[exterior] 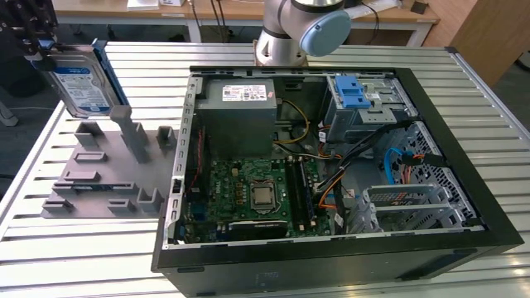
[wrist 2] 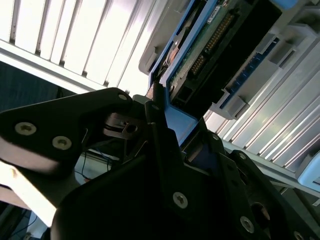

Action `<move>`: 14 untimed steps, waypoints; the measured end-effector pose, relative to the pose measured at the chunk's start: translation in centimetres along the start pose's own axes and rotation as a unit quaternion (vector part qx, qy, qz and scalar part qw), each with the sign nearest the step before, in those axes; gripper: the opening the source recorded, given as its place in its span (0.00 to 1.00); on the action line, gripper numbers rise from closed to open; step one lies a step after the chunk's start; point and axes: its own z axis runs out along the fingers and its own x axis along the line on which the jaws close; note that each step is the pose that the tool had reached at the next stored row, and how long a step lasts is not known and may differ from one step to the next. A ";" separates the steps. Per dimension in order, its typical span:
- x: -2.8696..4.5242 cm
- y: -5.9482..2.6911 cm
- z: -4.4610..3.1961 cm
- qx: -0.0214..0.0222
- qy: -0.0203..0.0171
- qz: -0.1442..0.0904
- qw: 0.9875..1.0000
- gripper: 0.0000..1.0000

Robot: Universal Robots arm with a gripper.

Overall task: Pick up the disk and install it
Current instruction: 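Pick up the disk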

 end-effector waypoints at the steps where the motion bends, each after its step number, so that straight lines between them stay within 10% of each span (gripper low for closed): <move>1: 0.00 0.00 -0.17 0.000 0.000 0.000 1.000 0.36; 14: -0.01 -0.02 -1.68 0.000 0.000 0.000 1.000 0.36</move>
